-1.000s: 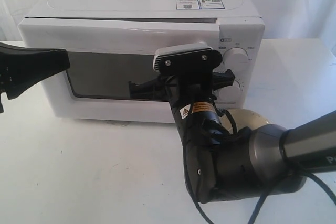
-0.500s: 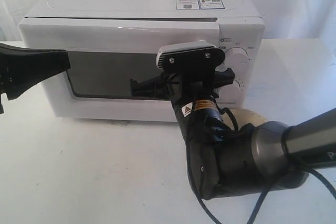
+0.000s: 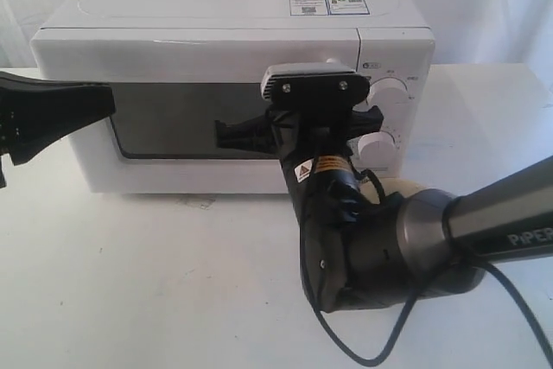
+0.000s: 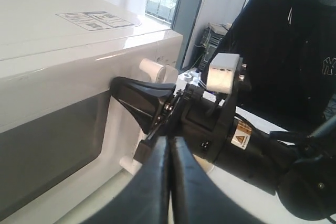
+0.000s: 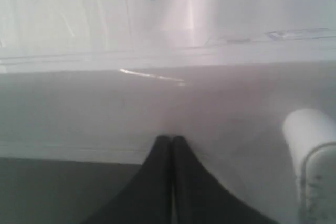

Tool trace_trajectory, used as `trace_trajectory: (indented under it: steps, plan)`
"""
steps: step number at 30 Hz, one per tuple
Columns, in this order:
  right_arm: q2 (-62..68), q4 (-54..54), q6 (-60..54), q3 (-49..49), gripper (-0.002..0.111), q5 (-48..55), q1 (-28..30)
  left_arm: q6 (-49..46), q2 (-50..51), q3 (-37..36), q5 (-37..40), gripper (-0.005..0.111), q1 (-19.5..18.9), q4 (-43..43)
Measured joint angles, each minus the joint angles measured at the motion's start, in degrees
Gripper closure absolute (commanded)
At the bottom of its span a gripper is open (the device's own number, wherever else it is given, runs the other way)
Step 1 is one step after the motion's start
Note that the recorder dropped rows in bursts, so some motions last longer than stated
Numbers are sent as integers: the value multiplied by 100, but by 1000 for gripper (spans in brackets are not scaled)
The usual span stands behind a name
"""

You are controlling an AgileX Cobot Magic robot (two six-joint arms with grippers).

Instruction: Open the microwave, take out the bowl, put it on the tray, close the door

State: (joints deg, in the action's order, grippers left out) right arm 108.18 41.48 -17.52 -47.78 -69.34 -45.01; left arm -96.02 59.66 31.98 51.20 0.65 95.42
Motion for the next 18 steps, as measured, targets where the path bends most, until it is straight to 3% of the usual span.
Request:
trace_trajectory:
  steps: [18]
  plan:
    - [475,5,0,-292,108,69,126,0,0,0,11,107,0,0]
